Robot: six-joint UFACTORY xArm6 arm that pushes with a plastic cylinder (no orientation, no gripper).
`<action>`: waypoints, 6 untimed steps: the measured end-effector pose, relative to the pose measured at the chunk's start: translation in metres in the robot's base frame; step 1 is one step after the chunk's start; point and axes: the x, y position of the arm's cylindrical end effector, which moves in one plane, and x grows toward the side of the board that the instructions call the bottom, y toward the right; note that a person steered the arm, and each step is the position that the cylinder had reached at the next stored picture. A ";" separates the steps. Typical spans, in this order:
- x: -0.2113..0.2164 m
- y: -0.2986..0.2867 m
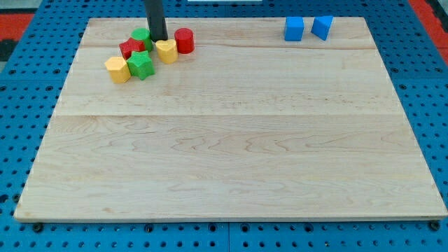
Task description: Nudge red circle along with yellow heart left a bit
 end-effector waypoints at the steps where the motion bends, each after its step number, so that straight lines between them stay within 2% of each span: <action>1: -0.031 -0.004; 2: 0.010 -0.029; 3: 0.039 -0.026; 4: 0.031 -0.023; 5: -0.022 0.000; 6: -0.035 0.072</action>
